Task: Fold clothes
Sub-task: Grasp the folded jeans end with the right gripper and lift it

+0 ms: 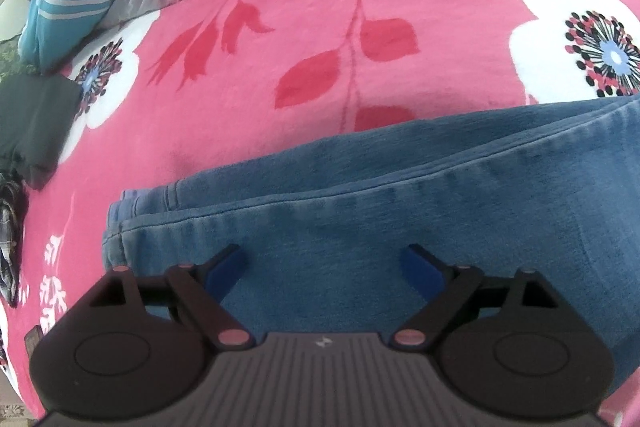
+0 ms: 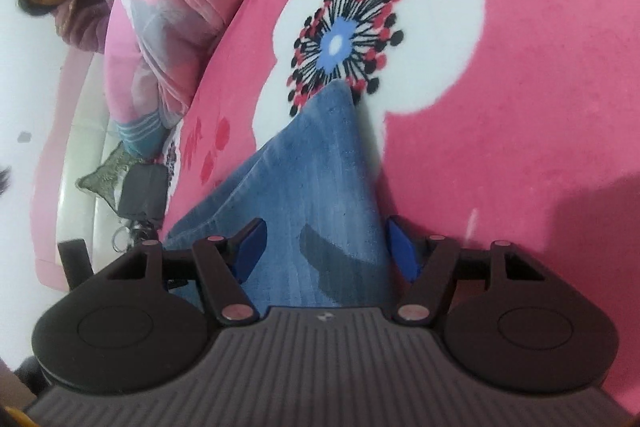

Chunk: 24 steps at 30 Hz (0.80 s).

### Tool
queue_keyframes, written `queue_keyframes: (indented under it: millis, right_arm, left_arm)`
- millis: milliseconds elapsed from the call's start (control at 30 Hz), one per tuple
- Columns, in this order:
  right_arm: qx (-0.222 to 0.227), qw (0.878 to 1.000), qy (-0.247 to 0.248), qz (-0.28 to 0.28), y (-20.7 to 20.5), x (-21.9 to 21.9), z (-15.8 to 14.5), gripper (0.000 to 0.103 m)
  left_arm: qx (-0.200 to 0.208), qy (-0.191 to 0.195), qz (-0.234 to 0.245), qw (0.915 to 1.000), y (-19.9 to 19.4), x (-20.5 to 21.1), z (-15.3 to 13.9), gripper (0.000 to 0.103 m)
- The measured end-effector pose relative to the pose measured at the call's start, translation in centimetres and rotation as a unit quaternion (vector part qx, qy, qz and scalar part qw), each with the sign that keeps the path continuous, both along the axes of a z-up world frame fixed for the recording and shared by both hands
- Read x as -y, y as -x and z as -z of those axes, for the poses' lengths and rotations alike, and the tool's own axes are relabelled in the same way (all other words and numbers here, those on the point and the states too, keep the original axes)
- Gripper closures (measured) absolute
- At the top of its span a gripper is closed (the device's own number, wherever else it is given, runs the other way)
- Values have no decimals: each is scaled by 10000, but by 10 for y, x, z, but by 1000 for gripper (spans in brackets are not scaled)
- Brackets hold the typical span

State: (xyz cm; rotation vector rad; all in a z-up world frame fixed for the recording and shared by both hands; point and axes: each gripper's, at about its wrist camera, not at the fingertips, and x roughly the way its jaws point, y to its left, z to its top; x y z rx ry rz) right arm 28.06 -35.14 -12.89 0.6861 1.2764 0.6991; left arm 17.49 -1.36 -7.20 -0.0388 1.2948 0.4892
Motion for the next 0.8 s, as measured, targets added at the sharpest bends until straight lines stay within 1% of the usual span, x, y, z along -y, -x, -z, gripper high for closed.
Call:
queue_keyframes:
  millis: [167,233,300,500,800]
  right_arm:
    - [88,9999,-106,-10,-20,-8,3,37]
    - [95,9998,-177,-20,-21,-6,6,37]
    - [89,9996,-252,-9,-20,-3,8,40]
    - [-112,9987,-495,73,-6,9,13,46]
    - [-431,9966,-687,-166,-3,12,17,53]
  left_arm:
    - [-50,-19,-4,10000,-3,1,1,13]
    - [-65,-26,6,10000,-3,1,1,13]
    - [-79,-32,17,10000,-3,1,1,13]
    - [-147,-12,-8,9999,-6,0,2,13]
    - [-192,-31,-6,9998,-8,0,4,11]
